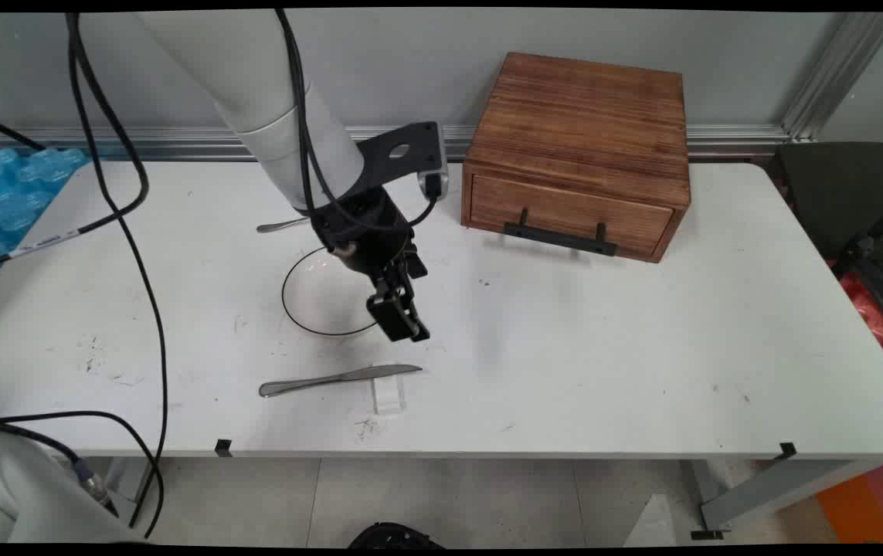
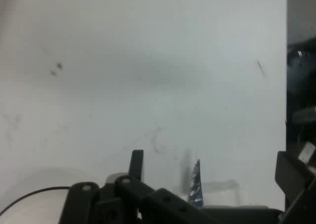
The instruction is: Open the drawer
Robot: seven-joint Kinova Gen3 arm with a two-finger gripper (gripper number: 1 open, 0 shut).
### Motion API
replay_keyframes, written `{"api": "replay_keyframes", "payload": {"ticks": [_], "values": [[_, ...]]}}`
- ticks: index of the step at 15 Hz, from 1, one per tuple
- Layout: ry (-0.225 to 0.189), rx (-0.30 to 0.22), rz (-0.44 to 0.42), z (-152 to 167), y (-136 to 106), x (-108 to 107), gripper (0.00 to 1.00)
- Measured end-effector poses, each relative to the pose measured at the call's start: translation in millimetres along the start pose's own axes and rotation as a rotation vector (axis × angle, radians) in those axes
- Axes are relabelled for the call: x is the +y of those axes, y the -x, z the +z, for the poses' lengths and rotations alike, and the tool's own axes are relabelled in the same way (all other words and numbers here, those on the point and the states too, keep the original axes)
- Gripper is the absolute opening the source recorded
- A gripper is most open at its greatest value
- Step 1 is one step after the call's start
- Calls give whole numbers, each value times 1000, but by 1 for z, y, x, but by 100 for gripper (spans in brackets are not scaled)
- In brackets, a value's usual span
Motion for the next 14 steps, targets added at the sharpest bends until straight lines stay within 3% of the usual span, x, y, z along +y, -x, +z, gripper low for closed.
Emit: {"api": "replay_keyframes", "payload": {"ticks": [7,14], "values": [[-56,45,-57,-19,-29,1,100],[-134,99,-60,-19,-84,-29,100]]}}
